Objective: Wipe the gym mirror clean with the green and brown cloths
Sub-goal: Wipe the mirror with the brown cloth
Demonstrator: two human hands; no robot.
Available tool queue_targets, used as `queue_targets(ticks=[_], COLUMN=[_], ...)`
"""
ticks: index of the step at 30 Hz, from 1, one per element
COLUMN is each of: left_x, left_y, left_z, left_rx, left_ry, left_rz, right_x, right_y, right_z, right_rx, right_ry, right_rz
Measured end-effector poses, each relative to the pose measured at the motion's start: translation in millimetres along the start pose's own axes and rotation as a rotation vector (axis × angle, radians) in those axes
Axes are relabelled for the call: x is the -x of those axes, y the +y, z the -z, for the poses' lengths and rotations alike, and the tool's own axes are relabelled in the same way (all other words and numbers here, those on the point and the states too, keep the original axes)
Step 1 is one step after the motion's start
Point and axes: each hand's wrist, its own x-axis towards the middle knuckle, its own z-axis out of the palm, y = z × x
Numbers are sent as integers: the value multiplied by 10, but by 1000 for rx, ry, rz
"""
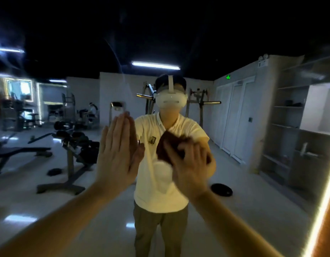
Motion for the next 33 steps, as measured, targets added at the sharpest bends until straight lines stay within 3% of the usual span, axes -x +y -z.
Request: queue_targets(ticks=[3,5,6,8,12,15,18,21,24,26,30,33], left_x=[239,326,351,381,401,402,437,580,731,771,794,808], left_y=[86,89,76,46,42,96,254,475,589,585,569,567], left_z=[-46,-83,-103,-149,-211,-260,-296,-362,-476,-554,-670,-705], left_rx=[-21,-57,-81,-127,-164,-161,-129,-51,-21,-41,-78,-83], left_ry=[-27,-47,-59,-103,-141,-118,-53,-38,-95,-115,-140,-147], left_rz=[-58,-87,-89,-88,-84,-51,-41,-202,-255,-254,-241,-225], right_x=[1011,1100,946,421,-537,-198,898,1817,1805,1311,121,188], right_y=[-60,136,296,662,1194,947,520,355,547,857,1443,1248], right_z=[67,200,231,273,495,374,187,317,565,682,755,543], right_rx=[1,-16,8,56,150,113,90,109,81,103,172,163], right_ry=[-234,-397,-443,-365,94,220,18,-221,-362,-231,157,241], right_rz=[289,479,477,326,-241,-384,-363,-178,-21,-59,-457,-524])
